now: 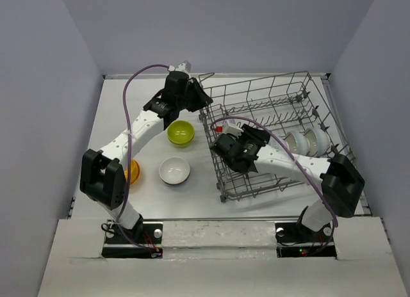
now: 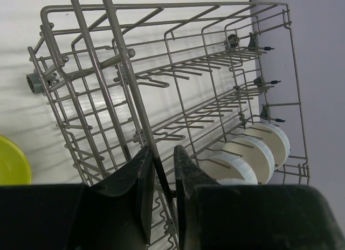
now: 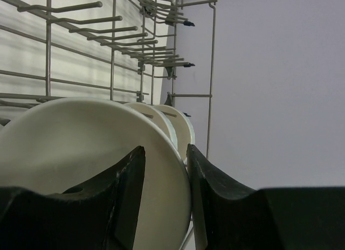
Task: Load the bowls into the dish rack
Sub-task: Insert the bowl into the dish rack.
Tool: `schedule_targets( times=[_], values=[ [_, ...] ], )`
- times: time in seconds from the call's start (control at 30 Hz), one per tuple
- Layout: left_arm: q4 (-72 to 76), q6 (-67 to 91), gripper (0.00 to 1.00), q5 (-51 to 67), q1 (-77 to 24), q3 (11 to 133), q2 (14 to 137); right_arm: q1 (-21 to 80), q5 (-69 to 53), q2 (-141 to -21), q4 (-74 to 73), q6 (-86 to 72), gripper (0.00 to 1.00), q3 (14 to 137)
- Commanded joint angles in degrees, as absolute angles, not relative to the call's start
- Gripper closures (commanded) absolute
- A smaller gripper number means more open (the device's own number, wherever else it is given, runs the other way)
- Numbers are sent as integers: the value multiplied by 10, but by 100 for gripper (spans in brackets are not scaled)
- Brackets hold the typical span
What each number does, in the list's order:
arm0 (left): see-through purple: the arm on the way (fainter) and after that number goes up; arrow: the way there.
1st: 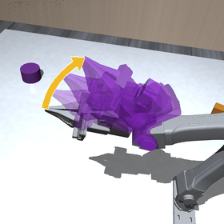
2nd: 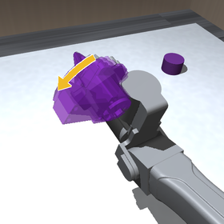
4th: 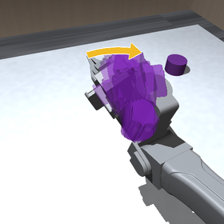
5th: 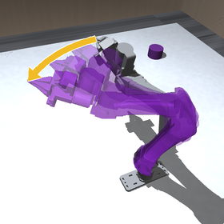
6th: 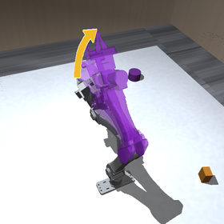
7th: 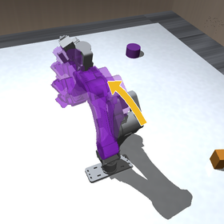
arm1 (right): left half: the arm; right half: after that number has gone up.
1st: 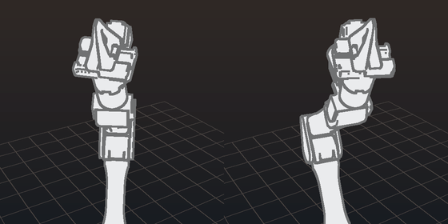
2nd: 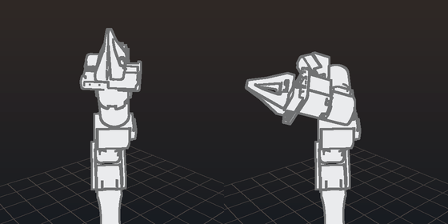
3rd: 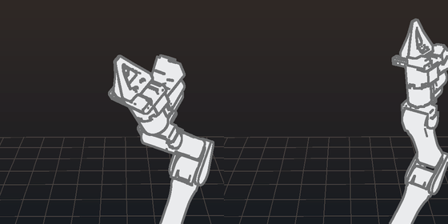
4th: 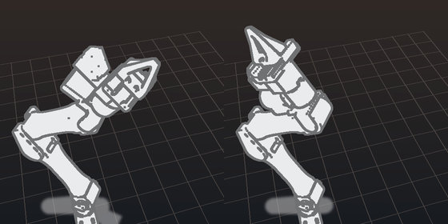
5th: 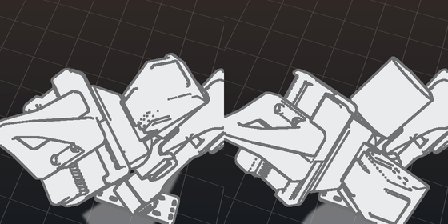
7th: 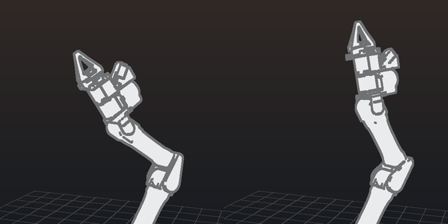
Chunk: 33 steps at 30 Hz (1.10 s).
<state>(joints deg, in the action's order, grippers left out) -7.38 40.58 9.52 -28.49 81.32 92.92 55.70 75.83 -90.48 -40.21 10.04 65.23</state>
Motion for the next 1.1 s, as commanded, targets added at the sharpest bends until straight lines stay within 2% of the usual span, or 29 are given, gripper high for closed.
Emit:
schedule_targets(
  times=[0.0, 0.4, 0.5, 0.6, 0.7, 0.77, 1.07],
  values=[
    [-29, 375, 100, 89, -270, 834, 896, 582, 736, -900, -445, 62, 58, 671],
    [-29, 374, 100, 88, -270, 833, 895, 582, 702, -896, -507, 3, 56, 705],
    [-30, 373, 100, 87, -270, 831, 894, 582, 685, -897, -525, -20, 70, 720],
    [-29, 373, 100, 86, -270, 831, 893, 582, 679, -900, -540, -33, 78, 730],
    [-29, 373, 100, 87, -269, 831, 892, 582, 672, -901, -545, -35, 94, 735],
    [-30, 372, 100, 87, -270, 831, 891, 582, 670, -902, -545, -34, 99, 734],
    [-33, 370, 100, 85, -269, 831, 888, 582, 770, -916, -499, 33, 99, 681]
  ],
)
